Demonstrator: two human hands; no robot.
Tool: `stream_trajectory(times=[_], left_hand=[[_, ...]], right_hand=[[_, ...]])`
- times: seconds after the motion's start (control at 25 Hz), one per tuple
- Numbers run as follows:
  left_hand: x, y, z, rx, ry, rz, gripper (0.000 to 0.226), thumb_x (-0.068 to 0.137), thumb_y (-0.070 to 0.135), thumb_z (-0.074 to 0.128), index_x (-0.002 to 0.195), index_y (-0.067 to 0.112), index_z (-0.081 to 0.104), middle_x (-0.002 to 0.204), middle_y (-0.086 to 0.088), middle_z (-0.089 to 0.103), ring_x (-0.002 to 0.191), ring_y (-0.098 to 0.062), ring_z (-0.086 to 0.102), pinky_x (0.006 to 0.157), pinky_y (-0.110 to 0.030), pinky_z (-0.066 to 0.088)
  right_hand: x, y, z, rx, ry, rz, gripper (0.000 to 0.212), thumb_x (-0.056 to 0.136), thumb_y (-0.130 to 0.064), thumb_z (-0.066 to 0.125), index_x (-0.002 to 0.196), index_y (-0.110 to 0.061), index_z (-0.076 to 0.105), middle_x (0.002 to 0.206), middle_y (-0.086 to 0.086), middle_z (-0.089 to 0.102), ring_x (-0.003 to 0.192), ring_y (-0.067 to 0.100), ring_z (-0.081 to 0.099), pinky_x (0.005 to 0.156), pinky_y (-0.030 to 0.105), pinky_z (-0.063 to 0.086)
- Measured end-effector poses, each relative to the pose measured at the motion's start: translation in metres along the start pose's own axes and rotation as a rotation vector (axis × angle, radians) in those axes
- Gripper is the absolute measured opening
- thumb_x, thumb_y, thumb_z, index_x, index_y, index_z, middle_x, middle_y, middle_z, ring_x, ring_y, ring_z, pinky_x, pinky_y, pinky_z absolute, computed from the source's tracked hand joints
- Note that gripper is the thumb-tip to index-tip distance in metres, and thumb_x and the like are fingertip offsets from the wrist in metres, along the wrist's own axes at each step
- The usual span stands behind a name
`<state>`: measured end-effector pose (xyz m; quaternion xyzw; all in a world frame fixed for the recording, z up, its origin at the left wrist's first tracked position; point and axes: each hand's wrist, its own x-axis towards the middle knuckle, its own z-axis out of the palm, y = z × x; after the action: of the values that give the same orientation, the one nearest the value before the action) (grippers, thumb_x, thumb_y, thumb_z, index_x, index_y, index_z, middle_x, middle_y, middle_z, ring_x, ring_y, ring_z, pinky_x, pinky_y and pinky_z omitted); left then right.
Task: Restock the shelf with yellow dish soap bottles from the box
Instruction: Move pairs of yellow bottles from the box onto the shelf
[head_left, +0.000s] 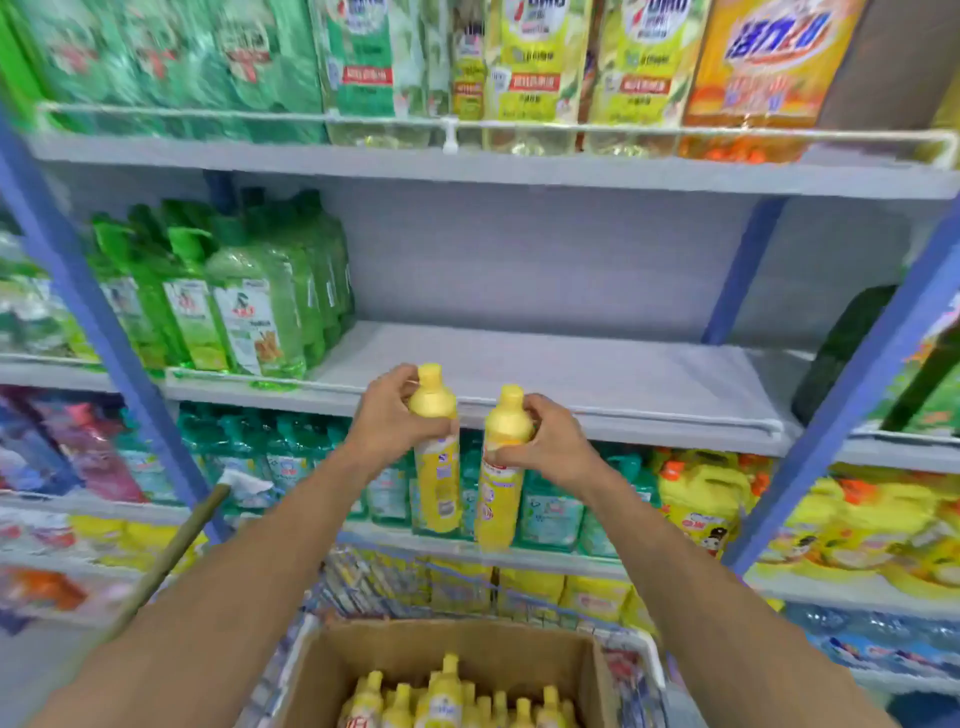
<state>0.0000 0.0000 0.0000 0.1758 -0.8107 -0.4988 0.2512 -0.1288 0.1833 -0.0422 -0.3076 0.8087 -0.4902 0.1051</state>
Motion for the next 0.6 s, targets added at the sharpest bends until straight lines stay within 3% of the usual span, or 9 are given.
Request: stream_trajectory(times=[0.12,0.32,0.44,0.6], left_hand=[[0.024,0.040,-0.016,-0.075,-0.014,0.051,0.064,0.054,0.004,0.095,0.110,0.007,0.064,0.104,-0.013,0.074,0.087,-0.017,0.069,0.088,-0.042,0.058],[0.070,0.087,-0.037,-0.144,-0.009,0.118,0.059,0.060,0.000,0.093,0.112,0.008,0.066,0.099,-0.005,0.076,0.083,-0.011,0.071,0.074,-0.023,0.059],[0.105,0.092,-0.042,-0.164,-0.030,0.147,0.060,0.059,0.004,0.094,0.111,0.011,0.067,0.100,-0.005,0.076,0.087,-0.015,0.071,0.077,-0.031,0.061],[0.153,0.078,-0.042,-0.158,-0.071,0.168,0.059,0.060,0.000,0.093,0.112,0.007,0.066,0.103,-0.008,0.075,0.089,-0.018,0.071,0.082,-0.032,0.059]], right_hand=[[0.018,-0.045,-0.030,0.103,0.039,-0.107,0.064,0.058,-0.011,0.096,0.114,-0.014,0.066,0.096,-0.002,0.069,0.075,0.007,0.063,0.069,0.021,0.053],[0.063,-0.103,-0.062,0.174,0.057,-0.188,0.053,0.067,-0.011,0.093,0.114,-0.013,0.069,0.102,0.005,0.076,0.095,0.023,0.073,0.083,0.036,0.062],[0.094,-0.121,-0.062,0.173,0.101,-0.210,0.056,0.068,-0.009,0.093,0.118,-0.011,0.068,0.102,0.005,0.075,0.092,0.020,0.073,0.081,0.034,0.062],[0.136,-0.119,-0.048,0.179,0.124,-0.191,0.058,0.067,-0.006,0.093,0.119,-0.009,0.067,0.103,0.004,0.075,0.088,0.014,0.071,0.080,0.031,0.061]])
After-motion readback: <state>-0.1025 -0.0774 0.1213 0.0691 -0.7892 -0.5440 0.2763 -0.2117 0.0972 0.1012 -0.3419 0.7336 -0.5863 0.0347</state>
